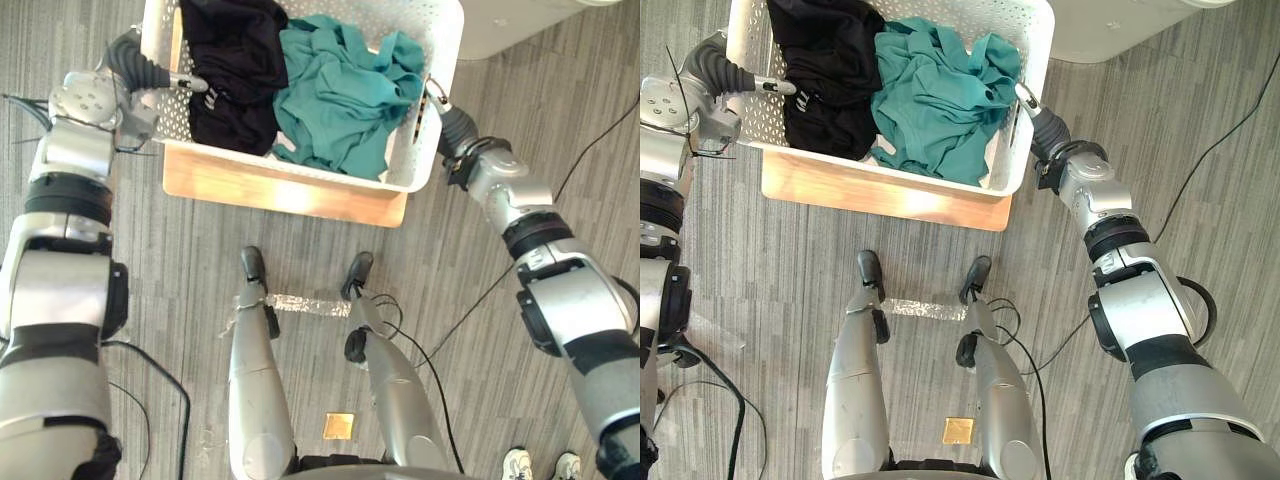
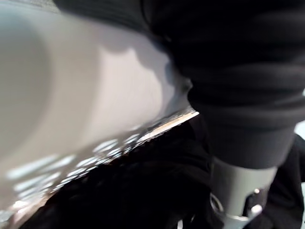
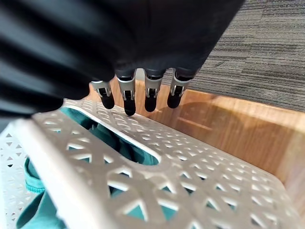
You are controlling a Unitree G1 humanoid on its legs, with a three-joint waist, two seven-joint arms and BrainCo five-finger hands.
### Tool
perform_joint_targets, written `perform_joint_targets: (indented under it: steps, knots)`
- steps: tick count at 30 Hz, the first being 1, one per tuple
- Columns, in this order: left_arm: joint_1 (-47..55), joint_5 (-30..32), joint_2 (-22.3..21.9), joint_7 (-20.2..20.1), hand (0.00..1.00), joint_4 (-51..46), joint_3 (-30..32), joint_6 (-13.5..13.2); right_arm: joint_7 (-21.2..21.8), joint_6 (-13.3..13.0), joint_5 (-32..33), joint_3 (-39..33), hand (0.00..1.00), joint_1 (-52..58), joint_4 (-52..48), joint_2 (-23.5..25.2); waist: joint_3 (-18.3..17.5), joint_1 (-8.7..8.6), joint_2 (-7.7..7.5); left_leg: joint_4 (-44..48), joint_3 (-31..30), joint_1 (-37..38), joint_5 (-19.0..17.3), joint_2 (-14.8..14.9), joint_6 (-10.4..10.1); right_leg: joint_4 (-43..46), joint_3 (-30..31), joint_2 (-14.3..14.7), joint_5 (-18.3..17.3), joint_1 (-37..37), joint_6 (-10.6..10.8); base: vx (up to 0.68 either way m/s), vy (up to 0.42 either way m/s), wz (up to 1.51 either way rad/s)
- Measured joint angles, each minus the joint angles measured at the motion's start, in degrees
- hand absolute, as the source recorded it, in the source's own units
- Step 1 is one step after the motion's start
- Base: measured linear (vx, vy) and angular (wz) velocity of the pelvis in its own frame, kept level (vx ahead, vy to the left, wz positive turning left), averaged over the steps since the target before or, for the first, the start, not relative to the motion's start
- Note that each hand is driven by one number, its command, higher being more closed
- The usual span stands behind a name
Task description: Pick up the laundry basket with both hands and put the clothes into the washing machine.
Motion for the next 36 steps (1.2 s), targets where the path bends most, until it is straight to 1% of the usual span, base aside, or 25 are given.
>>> perform_joint_targets:
  steps: [5,8,9,10,11,13,15,16,17,20,23,26,27,28,29,30,31,32,34,36]
  knots:
    - [0.0,0.0,-0.9,1.1,0.00,0.0,3.9,0.8,0.9,0.6,-5.9,2.3,0.00,-4.8,3.1,0.6,0.0,-0.10,0.00,0.1,0.5,-0.4,0.0,0.2,0.0,0.0,0.0,-0.1,0.0,-0.8,0.0,0.03,-0.005,-0.06]
    - [0.0,0.0,-1.7,1.5,0.00,0.0,6.1,1.9,0.8,1.4,-10.2,2.9,0.00,-7.2,5.0,1.1,0.0,-0.29,0.00,0.1,0.5,-0.4,0.0,0.2,0.0,0.0,-0.1,-0.1,0.0,-0.8,0.0,0.04,-0.005,0.00]
    - [0.0,-0.1,-1.7,1.5,1.00,0.0,6.3,2.1,0.7,1.6,-12.0,2.9,0.00,-8.1,5.6,1.3,0.0,-0.39,0.00,0.1,0.5,-0.4,0.0,0.2,0.0,0.0,-0.1,-0.1,0.0,-0.8,0.0,0.04,0.001,0.00]
    - [-0.1,-0.1,-1.7,1.5,1.00,0.0,6.5,2.4,0.5,1.6,-13.6,2.9,1.00,-8.9,6.3,1.7,0.0,-0.50,0.00,0.1,0.5,-0.4,0.0,0.1,0.0,0.0,-0.1,-0.1,0.0,-0.8,0.0,0.04,0.002,0.01]
    - [-0.1,-0.1,-1.7,1.5,1.00,0.0,6.5,2.4,0.5,1.6,-14.2,2.9,1.00,-9.3,6.8,1.9,0.0,-0.55,0.00,0.1,0.5,-0.4,0.0,0.1,0.0,0.0,-0.1,-0.1,0.0,-0.8,0.0,0.04,0.002,0.01]
    - [-0.1,0.0,-1.8,1.9,1.00,0.0,8.0,3.0,0.5,2.1,-19.2,2.8,1.00,-10.7,7.1,2.4,0.0,-0.99,0.00,0.0,0.5,-0.4,0.0,0.1,0.0,0.0,-0.1,-0.2,0.0,-0.8,0.0,0.05,0.004,0.01]
    - [-0.2,0.0,-2.2,2.8,1.00,0.0,8.8,3.2,-0.2,2.2,-22.6,2.7,1.00,-11.3,7.2,2.7,0.0,-1.14,0.01,0.0,0.5,-0.4,0.0,0.1,0.0,0.0,-0.2,-0.2,0.0,-0.8,0.0,0.04,0.005,0.01]
    - [-0.2,0.0,-2.2,3.1,1.00,0.0,8.8,3.2,-0.4,2.3,-23.3,2.6,1.00,-11.5,7.2,2.8,0.0,-1.17,0.01,0.0,0.5,-0.4,0.0,0.1,0.0,0.0,-0.2,-0.2,0.0,-0.8,0.0,0.05,0.005,0.01]
    - [-0.4,0.2,-2.7,4.4,1.00,0.0,9.7,3.8,-1.0,2.3,-26.0,2.4,1.00,-12.0,7.2,2.9,0.0,-1.21,0.02,-0.1,0.5,-0.4,0.0,0.0,0.0,0.0,-0.2,-0.2,0.0,-0.8,0.0,0.04,0.004,0.01]
    - [-0.5,2.3,-4.2,7.5,1.00,0.0,12.2,5.0,-2.1,2.4,-28.9,1.0,1.00,-12.6,7.2,3.5,0.0,-1.23,0.02,-0.1,0.4,-0.4,0.0,0.0,0.0,0.0,-0.3,-0.2,0.0,-0.8,0.0,0.04,0.005,0.01]
    - [-0.5,3.9,-5.5,10.2,1.00,0.0,13.4,5.7,-4.3,2.8,-29.9,-2.3,1.00,-12.5,7.2,4.7,0.0,-1.06,0.07,-0.3,0.4,0.0,0.1,-0.2,0.0,0.0,-0.4,-0.3,0.2,-0.5,-0.2,0.05,0.008,0.03]
    - [-0.3,4.6,-7.6,12.1,1.00,-0.2,15.0,6.4,-5.9,3.4,-30.5,-5.6,1.00,-12.1,7.1,5.5,0.1,-0.81,0.24,-1.0,0.4,0.8,0.1,-1.0,0.0,0.0,-0.6,-0.7,0.2,0.0,-0.3,0.03,0.010,0.05]
    - [0.3,4.9,-8.5,13.9,1.00,-0.4,15.0,6.6,-7.0,3.9,-30.5,-7.2,1.00,-11.6,7.1,5.7,0.2,-0.55,0.51,-1.1,0.5,1.5,0.1,-1.3,0.1,-0.1,-0.6,-1.0,0.3,0.7,-0.4,0.04,0.020,0.07]
    - [0.9,4.9,-9.3,14.6,1.00,-0.7,14.9,6.6,-7.9,4.1,-30.5,-7.8,1.00,-10.8,6.4,5.6,0.2,-0.57,0.54,-2.3,0.6,2.5,0.2,-1.7,0.1,-0.6,-0.3,-1.2,0.3,1.2,-0.4,0.07,0.031,0.14]
    - [1.4,4.9,-9.7,15.2,1.00,-1.0,14.8,6.6,-8.3,4.2,-30.6,-8.7,1.00,-9.9,5.7,5.4,0.2,-0.59,0.56,-3.3,0.7,3.2,0.6,-2.1,0.2,-1.0,-0.4,-1.5,0.3,1.8,-0.4,0.08,0.032,0.18]
    - [3.4,4.9,-10.4,16.4,1.00,-2.9,14.4,6.6,-9.6,4.3,-30.8,-10.0,1.00,-7.7,2.8,5.5,0.3,-0.75,0.59,-4.8,1.1,4.6,1.0,-3.0,0.0,-1.4,-0.4,-1.9,0.4,2.6,-0.5,0.11,0.045,0.14]
    - [5.4,4.9,-10.8,17.3,1.00,-4.5,14.2,6.6,-10.7,4.4,-31.0,-10.6,1.00,-5.5,-0.3,5.6,0.4,-0.75,0.83,-5.7,1.5,6.0,1.3,-3.3,0.3,-1.5,-0.1,-2.2,0.8,3.4,-1.1,0.10,0.046,0.09]
    - [6.3,4.9,-11.0,17.8,1.00,-5.1,13.9,6.6,-11.0,4.5,-31.0,-11.1,1.00,-4.6,-1.8,5.8,0.6,-0.79,1.10,-6.2,1.5,6.7,1.6,-3.7,0.2,-1.5,-0.1,-2.4,0.8,3.8,-1.1,0.08,0.041,0.04]
    - [9.4,5.8,-11.1,18.8,1.00,-8.7,11.3,6.7,-13.2,5.3,-31.5,-12.5,1.00,-1.2,-7.2,5.6,1.1,-0.76,2.06,-7.8,1.7,9.3,1.7,-4.7,0.3,-1.5,0.0,-3.0,0.9,5.4,-1.2,0.09,0.052,0.06]
    - [12.7,7.3,-11.5,19.0,1.00,-14.5,10.3,6.7,-15.4,5.6,-31.5,-14.8,1.00,2.2,-13.0,5.2,1.7,-0.94,3.07,-9.3,2.0,12.2,1.8,-5.7,0.4,-1.5,0.2,-3.4,0.9,7.5,-1.2,0.11,0.064,0.05]
